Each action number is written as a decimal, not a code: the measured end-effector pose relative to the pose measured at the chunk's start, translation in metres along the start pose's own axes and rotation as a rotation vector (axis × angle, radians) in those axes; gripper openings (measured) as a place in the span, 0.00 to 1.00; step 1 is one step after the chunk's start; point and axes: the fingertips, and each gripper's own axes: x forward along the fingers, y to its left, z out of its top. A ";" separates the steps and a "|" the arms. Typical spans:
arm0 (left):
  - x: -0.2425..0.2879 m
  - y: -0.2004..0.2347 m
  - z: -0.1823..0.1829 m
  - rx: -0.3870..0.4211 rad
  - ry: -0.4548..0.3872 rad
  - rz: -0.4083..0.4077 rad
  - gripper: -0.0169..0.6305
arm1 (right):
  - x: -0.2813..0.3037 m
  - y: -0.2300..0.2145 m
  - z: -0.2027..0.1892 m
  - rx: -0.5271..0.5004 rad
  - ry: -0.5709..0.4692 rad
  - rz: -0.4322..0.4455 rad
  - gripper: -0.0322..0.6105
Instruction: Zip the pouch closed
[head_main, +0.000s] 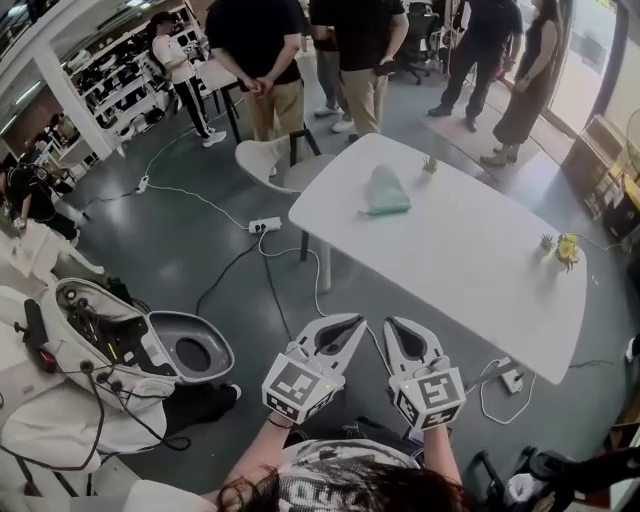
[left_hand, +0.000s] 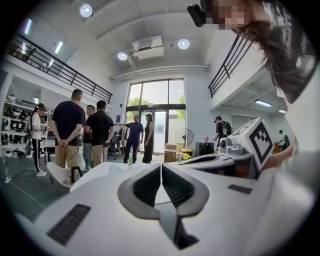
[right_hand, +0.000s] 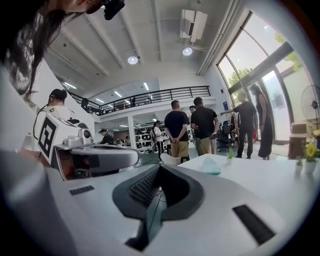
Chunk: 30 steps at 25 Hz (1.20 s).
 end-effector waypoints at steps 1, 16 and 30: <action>0.004 0.009 0.000 -0.003 0.002 -0.002 0.05 | 0.009 -0.002 0.001 0.000 0.003 0.000 0.05; 0.083 0.183 0.009 -0.016 0.025 -0.067 0.05 | 0.183 -0.059 0.037 0.017 0.040 -0.081 0.05; 0.126 0.257 -0.014 -0.036 0.082 -0.147 0.05 | 0.248 -0.097 0.033 0.038 0.098 -0.196 0.05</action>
